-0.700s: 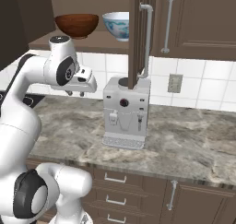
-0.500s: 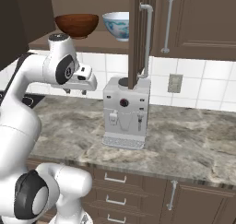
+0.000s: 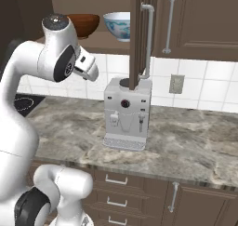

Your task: Pick up the bowls from the cabinet and place each bowl in front of a stool on the dining counter.

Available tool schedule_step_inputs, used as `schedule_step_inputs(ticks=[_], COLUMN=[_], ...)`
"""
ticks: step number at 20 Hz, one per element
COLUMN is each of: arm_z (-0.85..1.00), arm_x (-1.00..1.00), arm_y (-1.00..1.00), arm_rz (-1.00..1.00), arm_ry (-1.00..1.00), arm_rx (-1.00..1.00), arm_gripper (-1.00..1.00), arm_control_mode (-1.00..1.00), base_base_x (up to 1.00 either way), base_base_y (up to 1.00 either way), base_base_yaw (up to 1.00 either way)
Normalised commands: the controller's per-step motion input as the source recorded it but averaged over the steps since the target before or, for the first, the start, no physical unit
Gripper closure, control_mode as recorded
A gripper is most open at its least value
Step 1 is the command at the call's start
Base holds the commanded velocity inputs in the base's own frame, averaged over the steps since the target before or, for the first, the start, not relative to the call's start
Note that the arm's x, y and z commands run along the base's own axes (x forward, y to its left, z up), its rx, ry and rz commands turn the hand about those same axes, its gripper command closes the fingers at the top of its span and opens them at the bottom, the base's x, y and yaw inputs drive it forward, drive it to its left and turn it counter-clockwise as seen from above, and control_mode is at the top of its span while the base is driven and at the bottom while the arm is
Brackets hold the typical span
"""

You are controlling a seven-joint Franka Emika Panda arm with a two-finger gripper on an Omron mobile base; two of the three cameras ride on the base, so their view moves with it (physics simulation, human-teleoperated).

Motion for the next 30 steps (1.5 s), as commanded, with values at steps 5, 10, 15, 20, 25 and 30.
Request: schedule_step_inputs(ticks=[5,10,15,20,25,30], arm_z=[0.32,0.45,0.36,0.51,0.45,0.18], arm_x=[-0.19,0.00,0.16,0.28,0.38,0.50], arm_y=[0.00,-0.02,-0.23,-0.47,-0.36,-0.10], arm_rz=[-0.59,-0.29,-0.01,0.00,0.00,-0.01], arm_ry=[-0.37,-0.16,-0.03,0.00,0.00,0.03], arm_rx=[0.30,0.29,0.18,0.15,0.14,0.04], arm_gripper=[-1.00,-1.00,-1.00,-1.00,-1.00,-1.00], arm_control_mode=[-1.00,-1.00,-1.00,-1.00,-1.00,-1.00], base_base_x=[0.00,0.00,0.00,0.00,0.00,0.00], base_base_y=[0.00,0.00,0.00,0.00,0.00,0.00], base_base_yaw=[0.00,0.00,0.00,0.00,0.00,0.00])
